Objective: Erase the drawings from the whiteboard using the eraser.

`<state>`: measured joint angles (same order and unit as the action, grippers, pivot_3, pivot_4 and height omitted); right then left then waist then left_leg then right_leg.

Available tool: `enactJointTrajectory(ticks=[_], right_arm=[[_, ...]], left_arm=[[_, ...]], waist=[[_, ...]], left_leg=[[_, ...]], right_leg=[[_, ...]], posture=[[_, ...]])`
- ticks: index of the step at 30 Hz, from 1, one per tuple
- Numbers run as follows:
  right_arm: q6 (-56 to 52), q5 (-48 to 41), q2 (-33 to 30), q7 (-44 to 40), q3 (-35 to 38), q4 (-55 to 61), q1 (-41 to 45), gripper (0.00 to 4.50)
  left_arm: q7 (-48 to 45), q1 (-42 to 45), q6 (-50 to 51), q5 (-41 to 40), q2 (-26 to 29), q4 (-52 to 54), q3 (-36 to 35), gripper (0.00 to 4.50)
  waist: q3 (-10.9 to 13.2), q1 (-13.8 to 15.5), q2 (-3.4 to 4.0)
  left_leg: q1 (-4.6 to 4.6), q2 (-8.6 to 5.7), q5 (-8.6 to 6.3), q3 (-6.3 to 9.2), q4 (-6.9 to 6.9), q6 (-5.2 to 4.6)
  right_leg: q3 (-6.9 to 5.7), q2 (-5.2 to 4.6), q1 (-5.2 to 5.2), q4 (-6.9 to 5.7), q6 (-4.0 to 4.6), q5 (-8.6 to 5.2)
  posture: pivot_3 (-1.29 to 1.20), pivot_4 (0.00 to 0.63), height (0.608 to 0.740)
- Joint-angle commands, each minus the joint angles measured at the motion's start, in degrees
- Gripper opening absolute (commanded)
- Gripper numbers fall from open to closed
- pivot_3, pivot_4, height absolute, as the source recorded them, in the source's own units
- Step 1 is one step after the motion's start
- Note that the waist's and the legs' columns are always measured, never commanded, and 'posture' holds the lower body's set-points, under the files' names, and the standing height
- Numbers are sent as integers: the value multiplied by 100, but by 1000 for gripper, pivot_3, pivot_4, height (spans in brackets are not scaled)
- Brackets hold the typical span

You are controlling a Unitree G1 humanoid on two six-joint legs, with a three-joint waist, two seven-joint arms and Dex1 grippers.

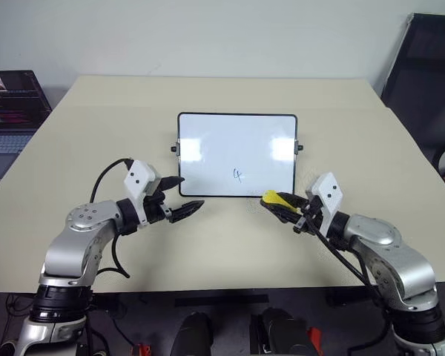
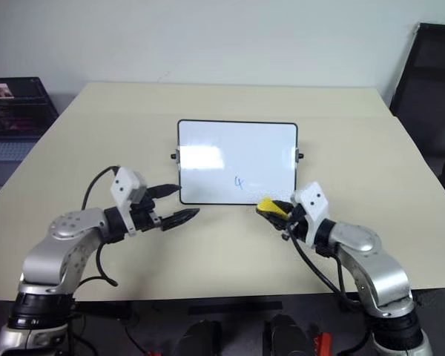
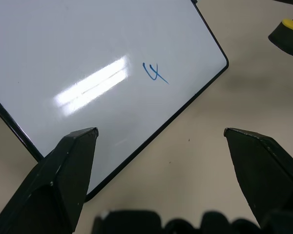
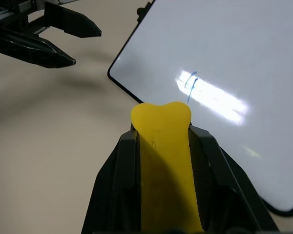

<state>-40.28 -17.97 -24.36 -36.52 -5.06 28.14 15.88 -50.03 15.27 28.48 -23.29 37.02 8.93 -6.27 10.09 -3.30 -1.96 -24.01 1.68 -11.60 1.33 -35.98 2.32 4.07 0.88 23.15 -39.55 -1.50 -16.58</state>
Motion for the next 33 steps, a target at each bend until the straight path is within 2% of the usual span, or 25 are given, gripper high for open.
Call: enactJointTrajectory(ticks=[1, 7, 10, 14, 18, 21, 27, 29, 33], right_arm=[[310, 249, -40, 13, -326, -128, 437, 997], [997, 1208, 100, 315, -1021, -1299, 1560, 997], [1522, 1826, 336, 470, -1473, -2384, 2282, 997], [2106, 2333, 671, 616, -1744, -3775, 2997, 997], [2373, 2643, 889, 552, -1908, -4594, 3385, 997], [2318, 2786, 847, 250, -2037, -4789, 3373, 997], [2192, 2977, 497, -424, -2227, -4459, 3084, 997], [2253, 2997, 498, -405, -2163, -4430, 3100, 997], [2467, 3154, 689, 488, -1739, -4777, 3436, 997]], left_arm=[[70, -90, 32, -69, 133, 253, -178, 4500], [38, -142, 43, -40, 257, 210, -114, 4500], [-64, -124, -13, 3, 311, 188, 3, 4500], [-166, -110, -88, 43, 329, 197, 132, 4500], [-177, -135, -137, 38, 305, 223, 179, 4500], [-189, -155, -169, 49, 280, 226, 199, 4500], [-264, -154, -275, 62, 245, 159, 244, 4500], [-300, -138, -324, 77, 242, 126, 288, 4500], [-355, -114, -381, 92, 257, 83, 344, 4500]], waist=[[0, 3, 0], [1, 15, -1], [1, 7, -2], [1, 7, -2], [1, 10, -2], [1, 19, -2], [0, 22, -2], [0, 20, -2], [1, 12, -1]], left_leg=[[1, 1, 0, 0, 0, 0], [-3, -1, 0, -1, 0, 0], [-2, -1, 0, -3, 0, 0], [-2, 0, 0, 0, 3, 0], [-11, -4, -1, 1, 3, 0], [-14, -6, -1, 5, 3, 0], [-8, -4, -1, 9, -2, 0], [-1, -3, 0, 6, -2, 0], [3, -1, 0, 3, -7, 0]], right_leg=[[0, 0, 0, 0, 0, 0], [-3, 0, 2, 2, 1, 1], [-2, -1, 2, 3, 4, 3], [-6, -1, 3, 1, 27, 15], [-9, -5, 6, 3, 30, 18], [-13, -8, 6, 3, 31, 18], [-15, -8, 2, -5, 30, 18], [-11, -7, 0, -8, 30, 17], [-8, -7, 0, -19, 26, 16]], posture=[[0, 150, 740], [0, 150, 740], [0, 150, 740], [0, 150, 740], [0, 150, 740], [0, 150, 740], [0, 150, 740], [0, 150, 740], [0, 150, 740]])
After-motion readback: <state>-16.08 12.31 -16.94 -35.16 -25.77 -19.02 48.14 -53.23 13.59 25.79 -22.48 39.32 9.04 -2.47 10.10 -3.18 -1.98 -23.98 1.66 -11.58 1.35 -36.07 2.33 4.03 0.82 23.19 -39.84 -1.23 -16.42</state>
